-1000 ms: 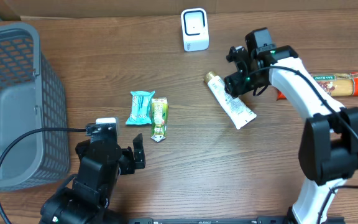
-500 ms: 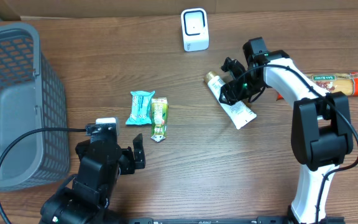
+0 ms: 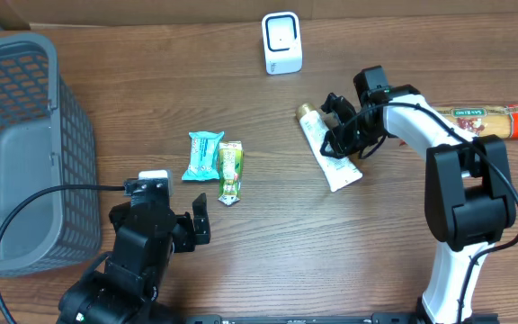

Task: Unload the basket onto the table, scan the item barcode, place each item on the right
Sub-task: 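Rotate the conditioner tube upright and raise it to the scanner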

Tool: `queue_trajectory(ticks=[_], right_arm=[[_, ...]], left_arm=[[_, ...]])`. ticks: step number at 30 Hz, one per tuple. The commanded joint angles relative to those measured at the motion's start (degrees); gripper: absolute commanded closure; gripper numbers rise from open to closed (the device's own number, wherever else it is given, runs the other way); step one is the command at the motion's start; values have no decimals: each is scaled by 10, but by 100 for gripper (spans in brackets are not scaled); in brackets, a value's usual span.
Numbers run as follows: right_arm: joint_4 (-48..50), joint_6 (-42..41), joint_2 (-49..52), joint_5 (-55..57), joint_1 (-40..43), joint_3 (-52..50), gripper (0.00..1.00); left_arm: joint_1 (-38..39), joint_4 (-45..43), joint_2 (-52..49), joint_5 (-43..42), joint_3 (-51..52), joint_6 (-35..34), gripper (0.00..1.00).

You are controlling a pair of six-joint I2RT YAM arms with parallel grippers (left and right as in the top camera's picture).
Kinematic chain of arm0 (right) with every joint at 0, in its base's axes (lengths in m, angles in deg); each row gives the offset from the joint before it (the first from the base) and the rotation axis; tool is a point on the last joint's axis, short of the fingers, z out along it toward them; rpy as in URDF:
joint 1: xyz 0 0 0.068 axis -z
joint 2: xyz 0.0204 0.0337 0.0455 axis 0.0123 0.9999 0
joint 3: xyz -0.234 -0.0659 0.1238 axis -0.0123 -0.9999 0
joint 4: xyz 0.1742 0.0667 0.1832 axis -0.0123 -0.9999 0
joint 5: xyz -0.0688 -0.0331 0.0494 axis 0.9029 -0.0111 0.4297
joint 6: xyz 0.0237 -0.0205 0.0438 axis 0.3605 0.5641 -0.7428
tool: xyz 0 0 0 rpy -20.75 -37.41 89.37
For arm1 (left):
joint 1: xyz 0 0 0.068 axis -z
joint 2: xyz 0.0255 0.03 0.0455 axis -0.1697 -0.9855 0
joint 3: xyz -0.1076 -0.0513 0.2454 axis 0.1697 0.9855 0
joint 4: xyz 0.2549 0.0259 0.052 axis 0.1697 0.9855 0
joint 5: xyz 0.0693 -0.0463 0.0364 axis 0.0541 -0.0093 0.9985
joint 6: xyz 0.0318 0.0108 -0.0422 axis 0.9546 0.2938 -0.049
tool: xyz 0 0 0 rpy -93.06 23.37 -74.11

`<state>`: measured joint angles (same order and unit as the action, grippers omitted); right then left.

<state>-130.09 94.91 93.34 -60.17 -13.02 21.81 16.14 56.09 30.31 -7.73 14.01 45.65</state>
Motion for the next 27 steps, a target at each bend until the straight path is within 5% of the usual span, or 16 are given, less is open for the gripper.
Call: queue_trajectory(ticks=[1,4,18,27], right_arm=[[-6,-26,27,16,-3,-23,86],[-14,-54,27,16,-3,-14,96],[-77,-68,-6,-303,-2,127,96],[-80,-96,-112,-277,-2,147,96]], left_arm=[[4,-2,-1,8,3,-8,0],[4,-2,-1,8,3,-8,0],[4,-2,-1,8,3,-8,0],[4,-2,-1,8,3,-8,1]])
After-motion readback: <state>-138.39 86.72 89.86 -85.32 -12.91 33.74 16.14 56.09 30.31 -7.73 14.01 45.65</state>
